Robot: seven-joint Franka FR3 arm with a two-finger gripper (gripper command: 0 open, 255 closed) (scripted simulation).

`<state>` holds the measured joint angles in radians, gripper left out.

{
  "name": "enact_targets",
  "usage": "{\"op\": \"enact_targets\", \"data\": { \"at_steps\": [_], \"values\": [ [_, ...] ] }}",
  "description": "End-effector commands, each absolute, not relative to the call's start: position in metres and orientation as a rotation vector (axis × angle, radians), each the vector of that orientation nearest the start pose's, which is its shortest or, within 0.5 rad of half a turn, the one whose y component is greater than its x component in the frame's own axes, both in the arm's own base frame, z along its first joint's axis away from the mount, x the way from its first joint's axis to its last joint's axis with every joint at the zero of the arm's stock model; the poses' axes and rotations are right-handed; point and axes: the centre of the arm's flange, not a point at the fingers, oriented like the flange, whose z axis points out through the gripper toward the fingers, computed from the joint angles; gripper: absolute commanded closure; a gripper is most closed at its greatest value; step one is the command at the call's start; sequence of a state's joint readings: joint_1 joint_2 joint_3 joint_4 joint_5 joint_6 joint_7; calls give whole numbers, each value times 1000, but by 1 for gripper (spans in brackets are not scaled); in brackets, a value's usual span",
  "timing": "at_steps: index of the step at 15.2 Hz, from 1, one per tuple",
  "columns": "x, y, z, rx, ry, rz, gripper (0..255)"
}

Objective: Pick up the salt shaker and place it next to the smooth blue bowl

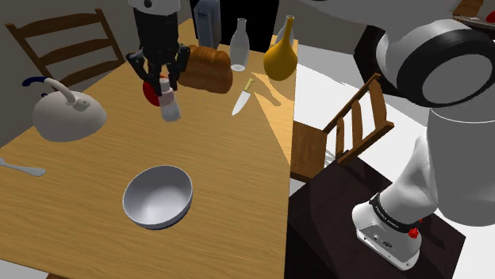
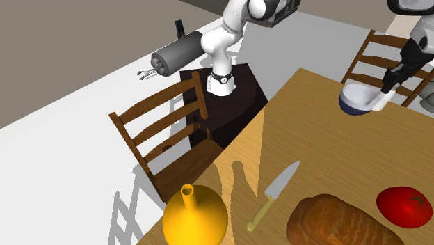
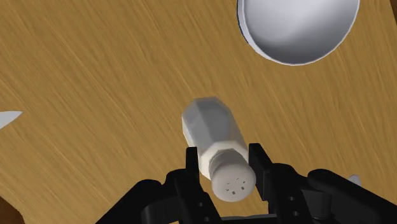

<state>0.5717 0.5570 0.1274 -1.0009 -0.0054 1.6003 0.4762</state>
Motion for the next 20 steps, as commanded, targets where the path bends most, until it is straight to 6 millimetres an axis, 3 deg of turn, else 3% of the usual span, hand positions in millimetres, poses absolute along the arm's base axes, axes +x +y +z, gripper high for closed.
{"op": "enact_targets", "data": {
  "at_steps": [1, 3, 20],
  "values": [
    [556, 462, 545, -3049, -308, -7, 255],
    [550, 495, 545, -3049, -308, -7, 255],
    [550, 495, 455, -3049, -308, -7, 255]
  ]
}}
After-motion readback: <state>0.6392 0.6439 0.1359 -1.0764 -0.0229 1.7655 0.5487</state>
